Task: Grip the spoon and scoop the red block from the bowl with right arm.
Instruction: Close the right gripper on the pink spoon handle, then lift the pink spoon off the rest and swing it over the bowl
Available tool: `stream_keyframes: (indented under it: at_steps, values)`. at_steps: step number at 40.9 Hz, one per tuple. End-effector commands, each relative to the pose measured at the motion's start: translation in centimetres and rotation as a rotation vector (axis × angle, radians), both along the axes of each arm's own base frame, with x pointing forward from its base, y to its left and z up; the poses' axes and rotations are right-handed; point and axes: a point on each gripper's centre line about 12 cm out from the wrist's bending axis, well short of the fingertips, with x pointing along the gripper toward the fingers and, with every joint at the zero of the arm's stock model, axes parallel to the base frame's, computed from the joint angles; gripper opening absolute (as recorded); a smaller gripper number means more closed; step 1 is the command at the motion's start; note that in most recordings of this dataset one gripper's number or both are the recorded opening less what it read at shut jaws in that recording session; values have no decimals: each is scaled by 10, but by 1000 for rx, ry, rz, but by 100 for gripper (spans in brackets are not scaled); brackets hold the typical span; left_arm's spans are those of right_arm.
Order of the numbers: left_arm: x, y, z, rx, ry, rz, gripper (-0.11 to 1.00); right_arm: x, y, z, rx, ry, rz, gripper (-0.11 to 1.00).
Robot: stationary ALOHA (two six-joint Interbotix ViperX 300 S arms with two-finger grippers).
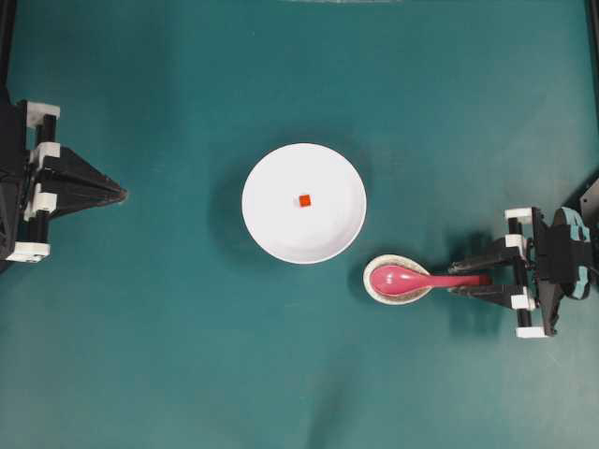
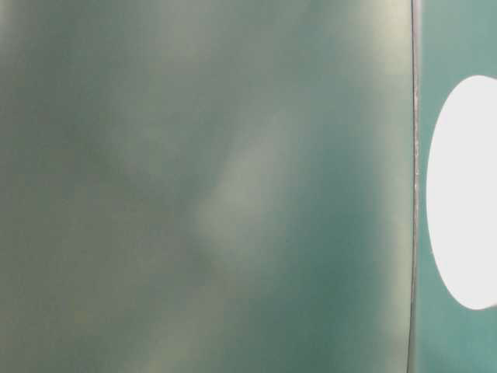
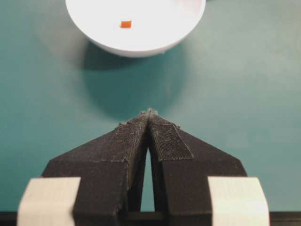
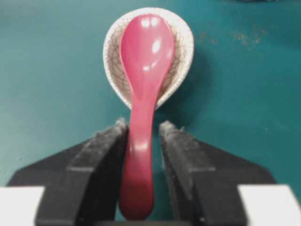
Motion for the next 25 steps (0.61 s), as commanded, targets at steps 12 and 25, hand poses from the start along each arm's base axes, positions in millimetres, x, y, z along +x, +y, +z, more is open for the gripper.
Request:
stream_keyframes:
  at_steps: [12,25]
  values:
    - [4,1,10,2,-23,3,-1,2,1,4,9,-19,1,24]
    - [4,1,9,3,-21,4,-1,3,3,7,19,-31,1,24]
